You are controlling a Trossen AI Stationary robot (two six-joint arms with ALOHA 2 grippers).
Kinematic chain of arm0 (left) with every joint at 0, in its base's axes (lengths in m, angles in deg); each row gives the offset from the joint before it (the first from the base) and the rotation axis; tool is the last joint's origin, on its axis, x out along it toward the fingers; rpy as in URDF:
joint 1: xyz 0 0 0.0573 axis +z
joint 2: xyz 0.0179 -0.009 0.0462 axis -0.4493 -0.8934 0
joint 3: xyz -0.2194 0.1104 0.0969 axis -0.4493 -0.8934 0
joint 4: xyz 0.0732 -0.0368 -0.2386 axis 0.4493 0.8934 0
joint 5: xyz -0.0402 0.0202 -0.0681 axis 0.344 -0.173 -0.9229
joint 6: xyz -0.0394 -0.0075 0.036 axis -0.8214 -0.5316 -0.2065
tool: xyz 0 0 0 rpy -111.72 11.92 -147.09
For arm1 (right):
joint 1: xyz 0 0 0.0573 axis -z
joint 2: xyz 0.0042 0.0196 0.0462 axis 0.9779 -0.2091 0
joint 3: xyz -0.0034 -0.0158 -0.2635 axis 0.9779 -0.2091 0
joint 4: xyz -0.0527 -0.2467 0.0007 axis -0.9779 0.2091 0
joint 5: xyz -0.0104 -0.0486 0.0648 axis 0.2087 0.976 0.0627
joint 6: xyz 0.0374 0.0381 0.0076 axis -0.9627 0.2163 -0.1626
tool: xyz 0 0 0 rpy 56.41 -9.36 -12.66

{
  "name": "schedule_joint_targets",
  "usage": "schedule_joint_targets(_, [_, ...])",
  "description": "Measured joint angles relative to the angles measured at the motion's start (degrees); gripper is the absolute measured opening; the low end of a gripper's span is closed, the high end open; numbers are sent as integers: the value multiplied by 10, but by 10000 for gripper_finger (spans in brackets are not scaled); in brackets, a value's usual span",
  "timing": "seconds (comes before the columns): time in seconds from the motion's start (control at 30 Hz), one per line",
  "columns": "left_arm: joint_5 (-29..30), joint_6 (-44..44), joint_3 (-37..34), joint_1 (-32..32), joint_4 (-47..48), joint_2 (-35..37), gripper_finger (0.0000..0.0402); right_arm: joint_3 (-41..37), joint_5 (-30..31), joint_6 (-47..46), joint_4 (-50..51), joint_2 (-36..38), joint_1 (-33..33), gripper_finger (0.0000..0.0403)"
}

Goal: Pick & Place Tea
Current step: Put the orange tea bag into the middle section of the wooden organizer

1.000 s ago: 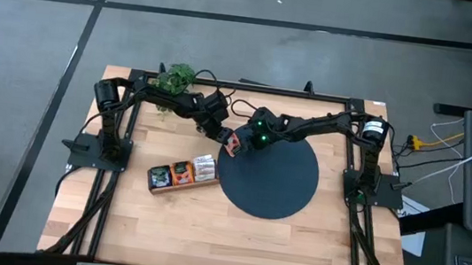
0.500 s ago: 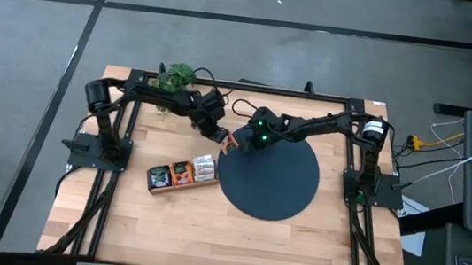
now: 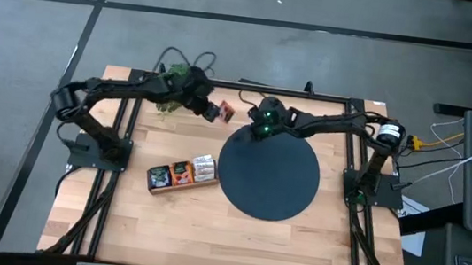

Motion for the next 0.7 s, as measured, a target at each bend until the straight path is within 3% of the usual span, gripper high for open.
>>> schedule_joint_targets(0.1, [-22, -69, -83, 20, -128, 49, 2, 1, 0, 0, -12, 22, 10, 154])
schedule_joint_targets(0.23, [-43, -193, -209, 33, -380, 106, 2, 1, 1, -3, -24, 47, 20, 160])
schedule_joint_targets(0.37, [-37, -273, -294, 24, -573, 120, 2, 1, 4, -35, -114, 52, 26, 160])
schedule_joint_targets(0.5, [-14, -302, -335, -5, -677, 119, 2, 1, 16, -66, -199, 52, 27, 160])
schedule_joint_targets(0.7, [31, -300, -344, -40, -783, 119, 3, 1, 24, -88, -212, 52, 29, 160])
